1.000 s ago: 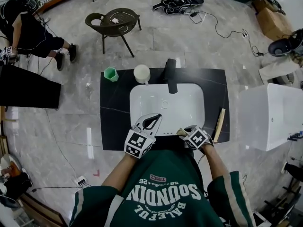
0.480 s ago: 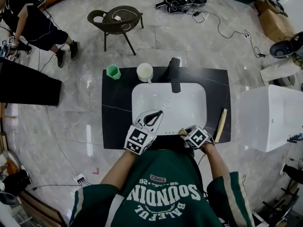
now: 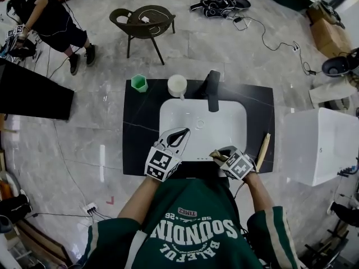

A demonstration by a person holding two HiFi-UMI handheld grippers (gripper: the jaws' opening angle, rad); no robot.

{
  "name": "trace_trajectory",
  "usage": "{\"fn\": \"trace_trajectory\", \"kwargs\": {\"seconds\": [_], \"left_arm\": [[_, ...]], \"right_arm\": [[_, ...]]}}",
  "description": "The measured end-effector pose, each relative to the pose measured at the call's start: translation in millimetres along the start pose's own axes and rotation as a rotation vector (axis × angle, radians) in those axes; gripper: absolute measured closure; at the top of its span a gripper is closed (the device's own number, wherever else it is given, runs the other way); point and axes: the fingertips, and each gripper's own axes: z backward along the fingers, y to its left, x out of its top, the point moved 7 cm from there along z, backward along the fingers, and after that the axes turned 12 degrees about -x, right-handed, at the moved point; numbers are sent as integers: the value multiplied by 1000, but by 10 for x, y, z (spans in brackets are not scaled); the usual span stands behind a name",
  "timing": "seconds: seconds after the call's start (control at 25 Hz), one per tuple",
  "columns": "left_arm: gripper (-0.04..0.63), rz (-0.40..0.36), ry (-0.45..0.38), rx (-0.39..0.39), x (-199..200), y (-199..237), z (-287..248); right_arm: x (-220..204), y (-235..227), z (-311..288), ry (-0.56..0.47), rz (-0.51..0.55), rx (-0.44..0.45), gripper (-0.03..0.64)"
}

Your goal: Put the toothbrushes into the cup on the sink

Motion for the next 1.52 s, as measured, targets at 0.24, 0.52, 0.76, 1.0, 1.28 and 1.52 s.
{"fn": "trace_trajectory", "kwargs": {"seconds": [0.24, 0.52, 0.76, 1.0, 1.28, 1.52], "left_arm": [[584, -5, -22, 35, 57, 111, 138], [584, -3, -29, 67, 53, 184, 257], [584, 7, -36, 97, 45, 239, 348], [584, 17, -48, 120, 50, 292, 422], [584, 28, -61, 147, 48, 355, 514], [584, 38, -70, 167, 36, 400, 564]], "right_arm": [[444, 12, 189, -98, 31, 13, 500], [837, -8, 265, -239, -11, 28, 508], [1167, -66, 405, -378, -54, 42, 510], [1553, -162, 619, -546, -103, 53, 512], [1989, -290, 805, -689, -117, 37, 515], [2298, -505, 943, -808, -197, 14, 518]]}}
